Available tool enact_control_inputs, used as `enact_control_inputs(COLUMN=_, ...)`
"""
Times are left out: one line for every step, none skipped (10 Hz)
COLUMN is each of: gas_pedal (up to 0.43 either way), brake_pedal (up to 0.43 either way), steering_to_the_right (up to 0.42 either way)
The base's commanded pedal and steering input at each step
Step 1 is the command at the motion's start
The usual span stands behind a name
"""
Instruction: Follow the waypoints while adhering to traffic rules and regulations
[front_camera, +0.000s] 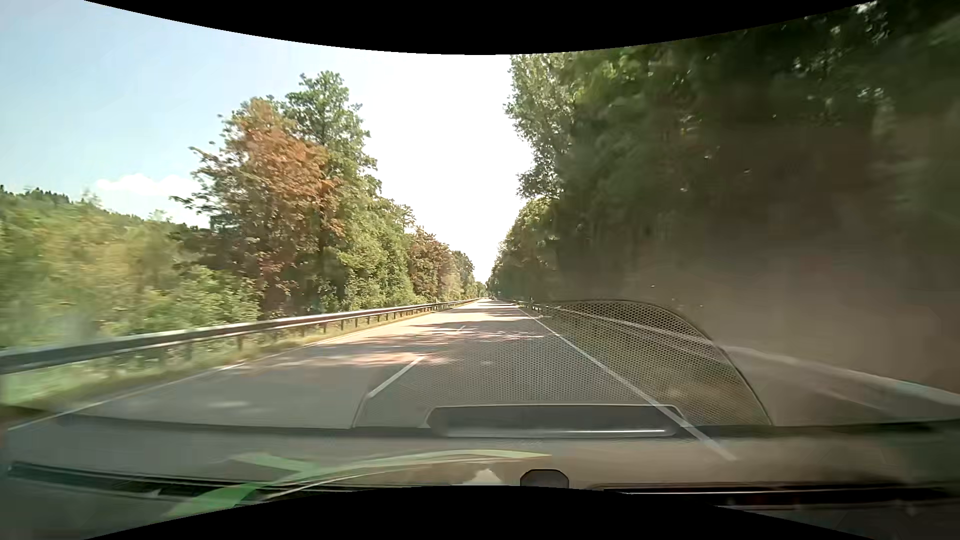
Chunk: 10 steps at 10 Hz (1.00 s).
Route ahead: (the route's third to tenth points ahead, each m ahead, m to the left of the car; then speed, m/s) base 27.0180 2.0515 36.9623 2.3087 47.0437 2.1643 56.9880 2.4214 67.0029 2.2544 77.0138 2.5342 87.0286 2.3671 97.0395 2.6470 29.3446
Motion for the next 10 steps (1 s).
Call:
enact_control_inputs(gas_pedal=0.311, brake_pedal=0.0, steering_to_the_right=-0.005)
enact_control_inputs(gas_pedal=0.319, brake_pedal=0.0, steering_to_the_right=-0.004)
enact_control_inputs(gas_pedal=0.331, brake_pedal=0.0, steering_to_the_right=-0.005)
enact_control_inputs(gas_pedal=0.331, brake_pedal=0.0, steering_to_the_right=-0.004)
enact_control_inputs(gas_pedal=0.331, brake_pedal=0.0, steering_to_the_right=-0.005)
enact_control_inputs(gas_pedal=0.331, brake_pedal=0.0, steering_to_the_right=-0.004)
enact_control_inputs(gas_pedal=0.319, brake_pedal=0.0, steering_to_the_right=-0.004)
enact_control_inputs(gas_pedal=0.28, brake_pedal=0.0, steering_to_the_right=-0.004)
enact_control_inputs(gas_pedal=0.26, brake_pedal=0.0, steering_to_the_right=-0.004)
enact_control_inputs(gas_pedal=0.26, brake_pedal=0.0, steering_to_the_right=-0.004)
